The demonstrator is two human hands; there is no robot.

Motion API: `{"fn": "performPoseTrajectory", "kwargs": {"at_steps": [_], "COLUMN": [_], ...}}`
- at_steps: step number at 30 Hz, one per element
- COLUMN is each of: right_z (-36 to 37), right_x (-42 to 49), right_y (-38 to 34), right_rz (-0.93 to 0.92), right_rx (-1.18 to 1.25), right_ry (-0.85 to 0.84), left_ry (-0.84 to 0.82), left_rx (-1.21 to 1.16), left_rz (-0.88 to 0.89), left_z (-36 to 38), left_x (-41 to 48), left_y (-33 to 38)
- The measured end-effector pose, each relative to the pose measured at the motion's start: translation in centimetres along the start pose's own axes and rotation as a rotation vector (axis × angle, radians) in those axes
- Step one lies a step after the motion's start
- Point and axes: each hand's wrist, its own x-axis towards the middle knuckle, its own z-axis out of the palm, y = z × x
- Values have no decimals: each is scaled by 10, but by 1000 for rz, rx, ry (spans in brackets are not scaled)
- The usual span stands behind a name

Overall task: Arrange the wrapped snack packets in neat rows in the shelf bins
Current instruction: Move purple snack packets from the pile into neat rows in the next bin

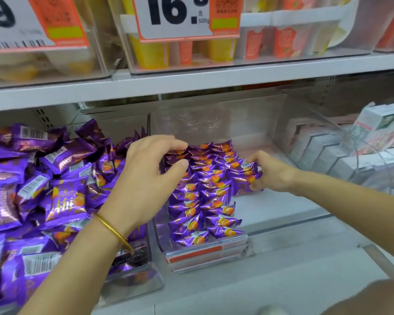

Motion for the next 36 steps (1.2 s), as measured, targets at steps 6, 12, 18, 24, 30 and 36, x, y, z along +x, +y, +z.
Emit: {"fn": "performPoseTrajectory", "kwargs": {"at_steps": [6, 12, 18, 24, 30, 36], "right_z": [2, 8, 15, 12, 3, 25], "right_x": [-2, -9, -5, -5, -18, -80], "right_y": [-6, -11, -19, -17, -23, -96], "right_rz": [8, 95, 80, 102, 81, -491], "right_rx": [-39, 20, -89, -88, -363, -222], "right_ry": [18, -21, 8, -5, 112, 317], "left_ry": [-4, -1, -2, 22, 120, 128], "left_rx": [-1, 2, -1, -12, -106, -141], "left_rz": [-4, -3, -12, -18, -19, 2], "left_z": [0, 0, 1, 0, -13, -76], "left_x": [0, 0, 0, 0, -3, -26], "left_y": [0, 0, -1, -2, -3, -10]}}
